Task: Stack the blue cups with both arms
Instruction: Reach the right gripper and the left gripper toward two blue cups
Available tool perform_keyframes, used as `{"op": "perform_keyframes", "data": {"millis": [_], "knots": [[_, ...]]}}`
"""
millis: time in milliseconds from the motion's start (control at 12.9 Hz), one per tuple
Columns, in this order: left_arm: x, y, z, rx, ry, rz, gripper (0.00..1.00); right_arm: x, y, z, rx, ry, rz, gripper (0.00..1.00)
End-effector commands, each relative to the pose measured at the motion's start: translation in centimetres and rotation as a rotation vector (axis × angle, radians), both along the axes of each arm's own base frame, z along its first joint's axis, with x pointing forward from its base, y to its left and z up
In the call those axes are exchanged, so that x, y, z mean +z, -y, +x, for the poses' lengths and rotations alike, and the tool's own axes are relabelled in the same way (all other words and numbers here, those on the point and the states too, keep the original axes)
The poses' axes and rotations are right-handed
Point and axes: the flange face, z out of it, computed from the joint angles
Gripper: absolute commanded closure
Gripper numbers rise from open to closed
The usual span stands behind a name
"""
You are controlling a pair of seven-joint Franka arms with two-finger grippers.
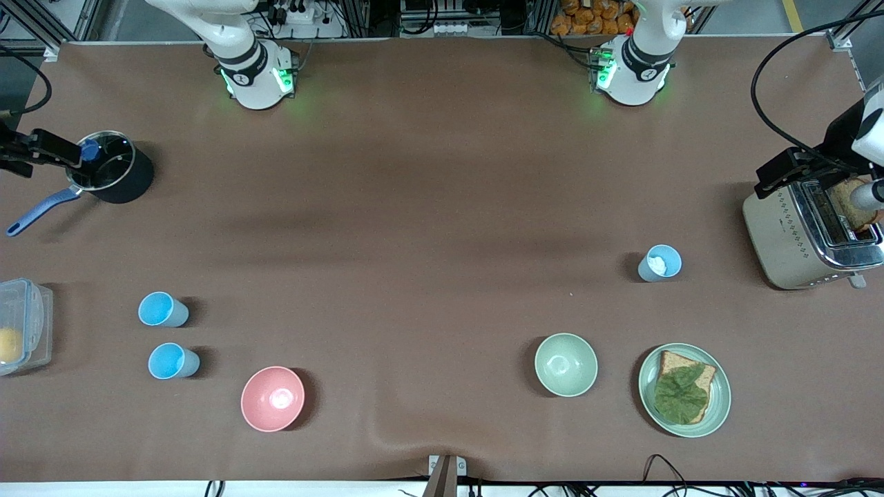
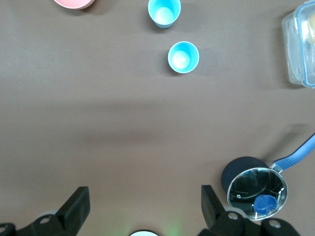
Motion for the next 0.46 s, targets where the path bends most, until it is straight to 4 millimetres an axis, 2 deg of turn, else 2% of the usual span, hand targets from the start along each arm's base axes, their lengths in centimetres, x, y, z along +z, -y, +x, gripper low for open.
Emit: {"op": "perform_keyframes", "data": {"millis": [0,77,232,310,387], "knots": [[0.7,-0.2,-0.5,-0.027,-0.005,0.029,0.0,0.6,0.0,-0.8,0.011,-0.013,0.0,0.0],[0.6,-0.2,-0.5,-0.027,-0.008,0.03,0.0,0.5,0.1,-0.8,0.008,-0.014,0.0,0.0],[-1.0,-0.3,0.4,-0.029,-0.036,0.027,0.0,0.4,0.0,-1.0,0.009,-0.033,0.002,0.0],[-2.4,-0.6,1.0,-0.026,-0.058,0.017,0.0,0.4,-0.1,-1.2,0.01,-0.048,0.004,0.0],[-4.9,-0.6,2.1,-0.025,-0.098,0.01,0.0,0.0,-0.1,-1.3,0.01,-0.069,0.006,0.0]]}}
